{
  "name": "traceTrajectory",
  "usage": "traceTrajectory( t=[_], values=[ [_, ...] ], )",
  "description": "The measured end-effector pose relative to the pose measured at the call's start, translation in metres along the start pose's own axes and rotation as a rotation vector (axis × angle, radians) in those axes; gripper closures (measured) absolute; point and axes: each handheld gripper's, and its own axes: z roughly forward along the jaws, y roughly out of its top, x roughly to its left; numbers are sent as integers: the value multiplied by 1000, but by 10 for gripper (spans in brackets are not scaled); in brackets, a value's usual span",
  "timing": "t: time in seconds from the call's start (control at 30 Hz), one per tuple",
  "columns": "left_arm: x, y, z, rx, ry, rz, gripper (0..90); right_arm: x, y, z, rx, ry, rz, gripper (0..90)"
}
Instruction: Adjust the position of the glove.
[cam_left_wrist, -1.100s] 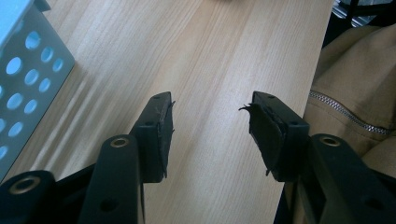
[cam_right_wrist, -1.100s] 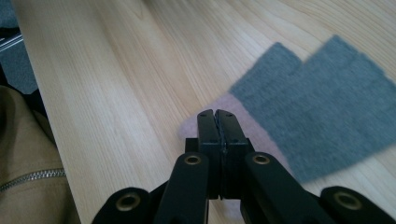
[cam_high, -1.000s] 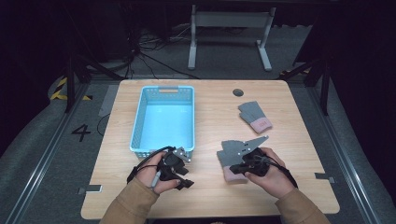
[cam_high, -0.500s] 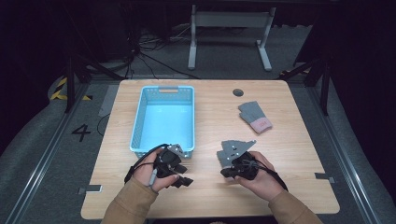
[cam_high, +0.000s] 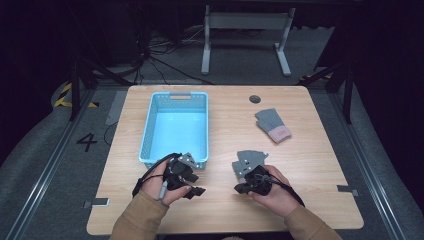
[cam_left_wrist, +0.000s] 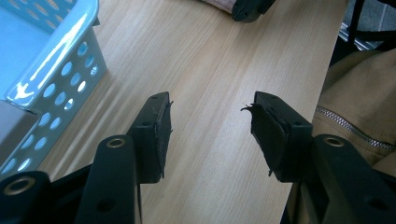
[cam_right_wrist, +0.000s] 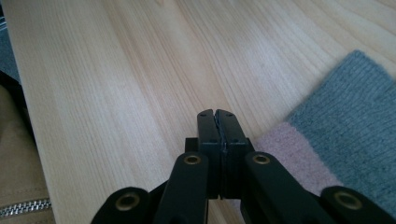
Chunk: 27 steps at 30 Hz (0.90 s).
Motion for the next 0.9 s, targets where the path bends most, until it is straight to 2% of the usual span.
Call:
traceTrajectory(
  t=[0.23, 0.67, 0.9],
  values=[
    [-1, 0, -1, -2, -1, 2, 478, -1, -3, 2, 14, 0, -1, 900],
    [2, 4, -3, -12, -7, 10, 465, -6, -17, -9, 22, -17, 25, 900],
    [2, 11, 0, -10, -18, 29, 461, -11, -29, -18, 18, -36, 68, 900]
  ],
)
